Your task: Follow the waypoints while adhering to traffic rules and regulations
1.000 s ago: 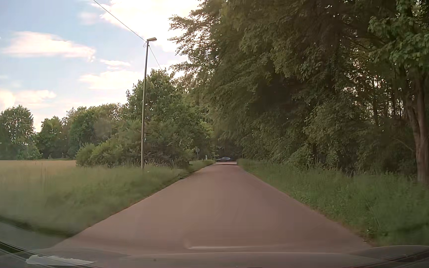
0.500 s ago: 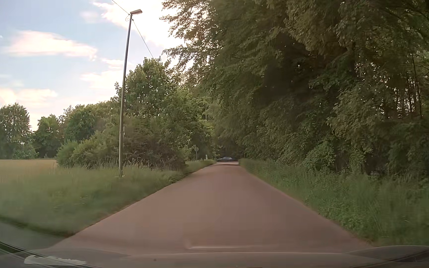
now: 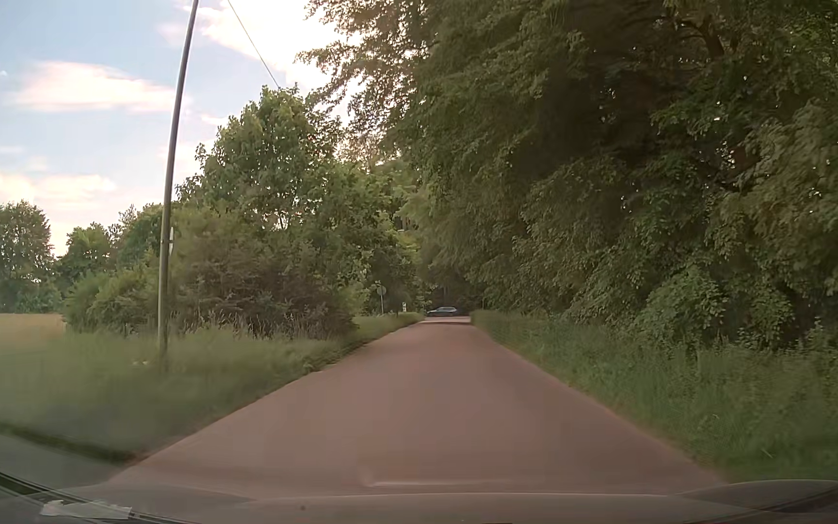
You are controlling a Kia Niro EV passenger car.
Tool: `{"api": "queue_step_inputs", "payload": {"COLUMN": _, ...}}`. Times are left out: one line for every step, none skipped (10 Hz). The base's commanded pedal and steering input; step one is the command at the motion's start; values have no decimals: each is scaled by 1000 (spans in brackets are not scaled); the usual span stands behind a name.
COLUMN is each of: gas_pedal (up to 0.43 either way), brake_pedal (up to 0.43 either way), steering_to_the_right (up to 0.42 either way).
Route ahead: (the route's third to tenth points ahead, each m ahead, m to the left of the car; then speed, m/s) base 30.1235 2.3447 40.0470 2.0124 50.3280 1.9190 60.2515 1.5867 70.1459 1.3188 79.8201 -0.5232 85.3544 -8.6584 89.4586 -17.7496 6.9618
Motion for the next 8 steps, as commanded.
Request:
{"api": "queue_step_inputs", "payload": {"gas_pedal": 98, "brake_pedal": 18, "steering_to_the_right": 1}}
{"api": "queue_step_inputs", "payload": {"gas_pedal": 98, "brake_pedal": 18, "steering_to_the_right": 1}}
{"api": "queue_step_inputs", "payload": {"gas_pedal": 98, "brake_pedal": 18, "steering_to_the_right": 1}}
{"api": "queue_step_inputs", "payload": {"gas_pedal": 98, "brake_pedal": 18, "steering_to_the_right": 1}}
{"api": "queue_step_inputs", "payload": {"gas_pedal": 98, "brake_pedal": 18, "steering_to_the_right": 0}}
{"api": "queue_step_inputs", "payload": {"gas_pedal": 98, "brake_pedal": 18, "steering_to_the_right": 0}}
{"api": "queue_step_inputs", "payload": {"gas_pedal": 98, "brake_pedal": 18, "steering_to_the_right": 0}}
{"api": "queue_step_inputs", "payload": {"gas_pedal": 98, "brake_pedal": 18, "steering_to_the_right": 0}}
